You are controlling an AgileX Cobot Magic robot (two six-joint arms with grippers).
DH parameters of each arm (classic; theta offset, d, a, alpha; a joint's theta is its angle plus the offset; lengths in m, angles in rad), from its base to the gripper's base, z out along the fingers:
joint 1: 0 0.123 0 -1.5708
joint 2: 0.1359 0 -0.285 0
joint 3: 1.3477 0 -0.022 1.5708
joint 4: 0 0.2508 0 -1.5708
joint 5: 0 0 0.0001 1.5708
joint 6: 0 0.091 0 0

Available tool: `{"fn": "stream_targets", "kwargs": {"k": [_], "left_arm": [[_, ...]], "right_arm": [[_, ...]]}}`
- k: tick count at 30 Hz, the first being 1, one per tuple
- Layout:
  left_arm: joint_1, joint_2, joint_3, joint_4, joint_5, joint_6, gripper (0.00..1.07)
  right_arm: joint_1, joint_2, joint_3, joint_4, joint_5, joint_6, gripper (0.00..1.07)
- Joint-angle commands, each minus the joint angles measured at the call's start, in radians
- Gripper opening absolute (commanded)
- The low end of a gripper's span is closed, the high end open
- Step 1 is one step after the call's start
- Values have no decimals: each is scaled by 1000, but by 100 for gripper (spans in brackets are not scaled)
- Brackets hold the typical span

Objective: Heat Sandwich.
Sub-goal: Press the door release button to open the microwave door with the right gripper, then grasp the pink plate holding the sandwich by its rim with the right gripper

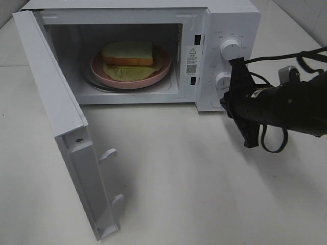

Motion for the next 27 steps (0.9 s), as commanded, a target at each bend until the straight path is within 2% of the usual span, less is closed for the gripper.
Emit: {"fn": "stream_targets", "kwargs": {"k": [1, 8, 19, 24, 27], "left_arm": [[4, -28, 4, -8, -12, 0, 98], [4, -28, 4, -8, -12, 0, 98], [4, -28, 4, -8, -12, 0, 98], [4, -28, 4, -8, -12, 0, 98], [4, -28, 4, -8, -12, 0, 98]], "right_arm": [[-3, -90, 31, 10, 103, -126, 0], [-4, -249, 41, 6, 401, -416, 2], [-4, -321, 39, -32, 681, -680, 4], [-4, -321, -2, -124, 846, -736, 4], [-4, -321, -70, -224, 987, -788, 5]]}}
